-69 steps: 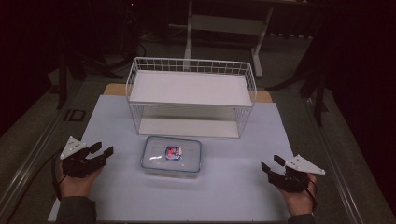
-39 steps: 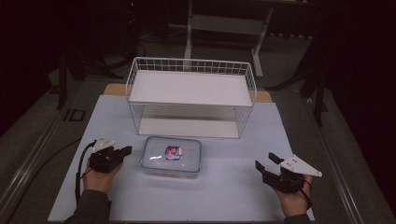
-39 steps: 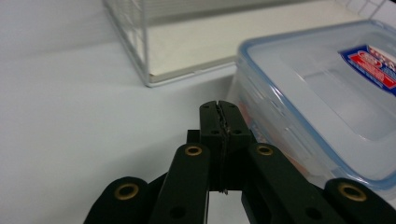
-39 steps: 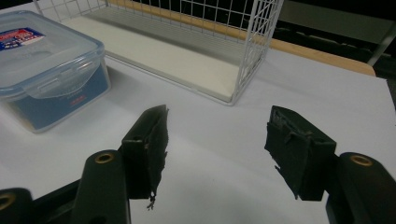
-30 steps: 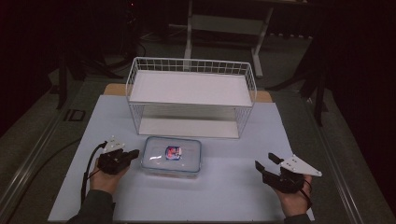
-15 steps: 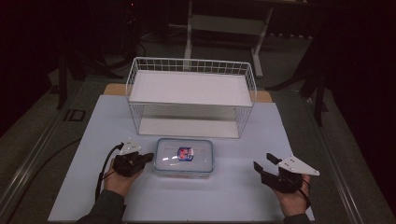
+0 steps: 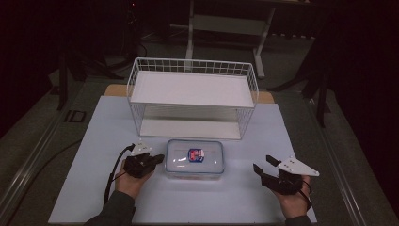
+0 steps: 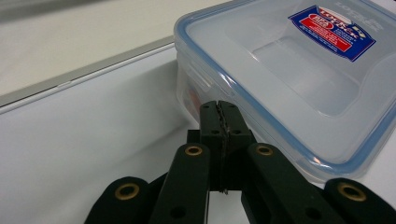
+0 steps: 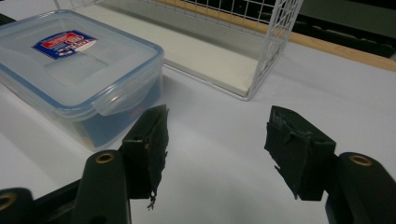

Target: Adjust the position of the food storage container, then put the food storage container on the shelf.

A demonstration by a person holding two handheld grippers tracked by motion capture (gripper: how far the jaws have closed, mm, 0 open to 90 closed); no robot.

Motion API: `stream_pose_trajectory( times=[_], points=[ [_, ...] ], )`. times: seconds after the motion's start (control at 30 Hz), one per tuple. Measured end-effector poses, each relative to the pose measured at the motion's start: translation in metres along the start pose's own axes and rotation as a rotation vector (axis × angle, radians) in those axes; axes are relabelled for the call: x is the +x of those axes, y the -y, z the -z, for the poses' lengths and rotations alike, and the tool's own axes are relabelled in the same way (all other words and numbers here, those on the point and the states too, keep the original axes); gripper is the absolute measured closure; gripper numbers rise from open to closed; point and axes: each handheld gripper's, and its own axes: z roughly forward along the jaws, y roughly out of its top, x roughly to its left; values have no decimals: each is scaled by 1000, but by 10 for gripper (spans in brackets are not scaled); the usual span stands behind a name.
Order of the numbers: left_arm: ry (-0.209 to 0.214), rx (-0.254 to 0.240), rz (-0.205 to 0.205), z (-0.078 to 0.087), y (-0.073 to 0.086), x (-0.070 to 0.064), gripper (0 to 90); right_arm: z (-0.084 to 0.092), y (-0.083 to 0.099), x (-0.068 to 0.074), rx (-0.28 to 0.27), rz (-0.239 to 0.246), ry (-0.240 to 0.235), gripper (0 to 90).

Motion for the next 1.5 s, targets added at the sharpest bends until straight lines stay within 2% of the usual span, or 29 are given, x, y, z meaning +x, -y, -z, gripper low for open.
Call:
stream_pose_trajectory(
  times=[0.13,0.23,0.47,0.6,0.73,0.83,1.0,1.07,1.23,1.33,1.43,1.5],
  points=[
    [1,0,-7,0,-1,-1,893,-2,-1,1,3,4,-8,385],
    [-22,-7,-22,3,-2,-1,875,-3,-2,3,3,5,-16,385],
    [-44,-65,23,14,-3,8,808,-8,-1,6,21,20,-31,384],
    [-42,-102,40,20,-4,10,716,-9,-1,7,26,21,-37,384],
    [-13,-138,68,25,-6,9,601,-13,-4,8,23,17,-49,386],
    [11,-150,90,25,-8,9,530,-18,-8,10,25,5,-84,388],
    [29,-127,76,21,-9,5,518,-29,-16,20,38,3,-146,413],
    [37,-118,78,20,-9,4,502,-34,-19,24,42,-7,-178,441],
    [62,-82,85,13,-9,2,470,-51,-26,30,71,-67,-286,473],
    [65,-53,74,10,-9,1,458,-61,-27,32,93,-104,-316,466],
    [66,-42,80,8,-9,2,455,-74,-26,30,118,-178,-343,445],
    [74,-41,94,7,-9,4,455,-81,-25,28,138,-208,-357,439]
  ],
)
